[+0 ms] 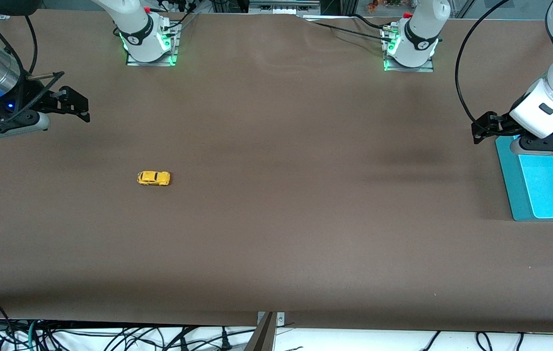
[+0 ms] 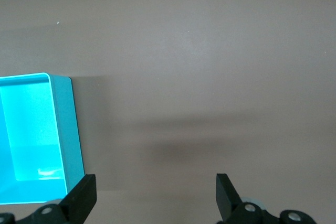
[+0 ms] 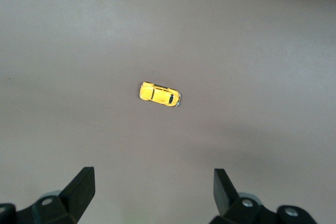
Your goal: Wind and store yellow beetle car
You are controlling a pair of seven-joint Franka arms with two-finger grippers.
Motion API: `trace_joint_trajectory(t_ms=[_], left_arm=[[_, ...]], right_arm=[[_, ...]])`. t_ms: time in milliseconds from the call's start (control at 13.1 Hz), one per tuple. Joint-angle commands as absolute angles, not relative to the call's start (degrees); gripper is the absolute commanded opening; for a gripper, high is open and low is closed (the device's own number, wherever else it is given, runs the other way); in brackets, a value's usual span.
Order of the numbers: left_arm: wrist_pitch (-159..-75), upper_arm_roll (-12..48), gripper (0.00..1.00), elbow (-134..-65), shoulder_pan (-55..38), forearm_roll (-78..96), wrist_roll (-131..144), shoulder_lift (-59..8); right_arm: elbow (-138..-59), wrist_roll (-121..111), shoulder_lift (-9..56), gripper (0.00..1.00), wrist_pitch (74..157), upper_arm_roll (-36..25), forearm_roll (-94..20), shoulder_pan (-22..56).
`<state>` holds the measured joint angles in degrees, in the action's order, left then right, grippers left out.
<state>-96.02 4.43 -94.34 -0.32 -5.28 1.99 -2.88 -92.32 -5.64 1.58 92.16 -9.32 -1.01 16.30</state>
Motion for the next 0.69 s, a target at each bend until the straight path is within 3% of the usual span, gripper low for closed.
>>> trace_joint_trajectory(t_ms=[0,609], left_arm=[[-96.06,4.4,1.0,-95.1,-0.09,-4.92,1.85,-1.93],[-96.06,4.39,1.0,-95.1,-0.09,-4.92,1.85,-1.93]], right_arm=[[-90.79,-5.81,1.85,1.0,91.23,-9.14,-1.05,16.0],[-90.79,-6.5,1.93,1.0,91.23,-9.05,-0.79,16.08]])
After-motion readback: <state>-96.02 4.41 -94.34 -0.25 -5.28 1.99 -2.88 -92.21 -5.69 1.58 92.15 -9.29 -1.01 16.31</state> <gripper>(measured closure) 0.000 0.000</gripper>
